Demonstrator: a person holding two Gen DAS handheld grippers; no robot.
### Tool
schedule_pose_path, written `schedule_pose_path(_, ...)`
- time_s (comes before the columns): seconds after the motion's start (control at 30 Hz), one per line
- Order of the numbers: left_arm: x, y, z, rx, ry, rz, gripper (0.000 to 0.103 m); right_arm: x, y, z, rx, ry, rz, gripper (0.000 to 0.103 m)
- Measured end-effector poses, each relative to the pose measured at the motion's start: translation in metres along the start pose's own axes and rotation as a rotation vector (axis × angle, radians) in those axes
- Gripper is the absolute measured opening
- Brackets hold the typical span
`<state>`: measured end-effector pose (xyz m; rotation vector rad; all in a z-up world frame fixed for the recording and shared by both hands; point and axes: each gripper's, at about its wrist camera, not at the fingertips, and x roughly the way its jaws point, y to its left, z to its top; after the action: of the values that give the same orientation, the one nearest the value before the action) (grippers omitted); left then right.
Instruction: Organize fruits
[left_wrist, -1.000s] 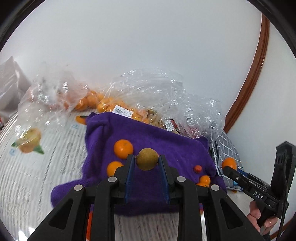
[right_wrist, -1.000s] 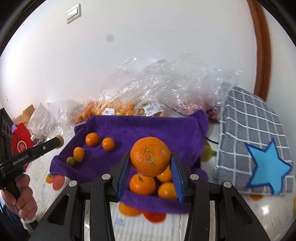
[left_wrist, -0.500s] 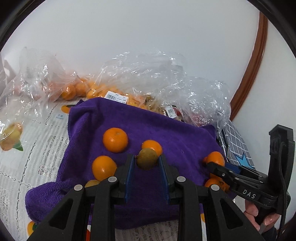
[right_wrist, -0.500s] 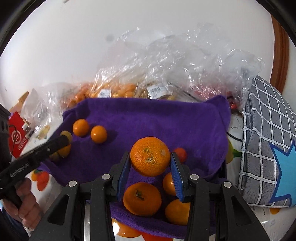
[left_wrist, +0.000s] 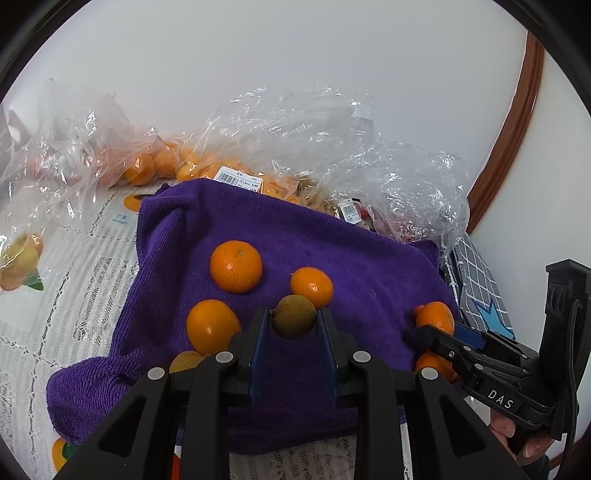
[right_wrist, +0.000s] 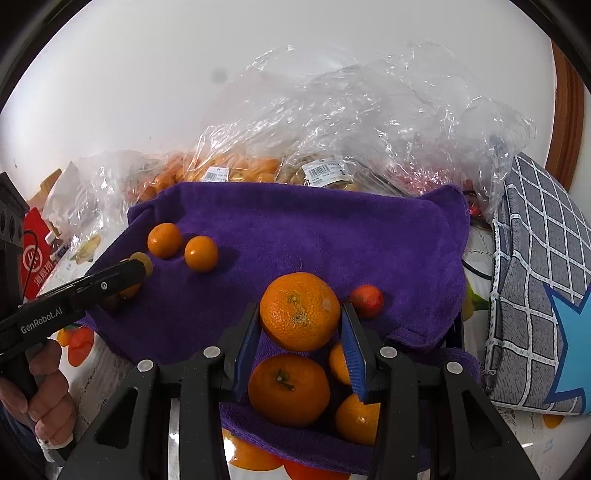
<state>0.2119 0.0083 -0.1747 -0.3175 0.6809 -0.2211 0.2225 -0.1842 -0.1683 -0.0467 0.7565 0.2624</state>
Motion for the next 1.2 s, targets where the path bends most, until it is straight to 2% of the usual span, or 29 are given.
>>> schedule_pose_path(0.33,-0.002,-0.001,-0.001,0.010,-0.001,0.016,0.026,-0.005,-0.002,-0.004,0.009,-0.015,0.002,0.043)
schedule_pose_path(0.53,-0.007,-0.002,-0.001,0.017,-0.021,0.032,0.035,-0.011,-0.003,-0.005,0.029,-0.035,0.004,0.048)
schedule_pose_path(0.83,-0.030,-0.001,-0.004,0.006,-0.102,0.119,0.035,-0.047,-0.012,-0.001,0.139,-0.098,-0.005,0.051)
schedule_pose_path(0.93,-0.045,-0.004,-0.007,0.028,-0.102,0.145,0.035,-0.064,-0.013,-0.001,0.176,-0.084,-0.056,0.051)
schedule_pose_path(1.03,-0.061,-0.011,-0.009,0.069,-0.092,0.155,0.035,-0.083,-0.004,-0.002,0.145,-0.070,-0.104,0.051)
schedule_pose_path(1.2,-0.098,-0.036,-0.013,0.183,-0.063,0.160,0.039,-0.116,0.006,-0.016,0.155,-0.069,-0.155,0.053)
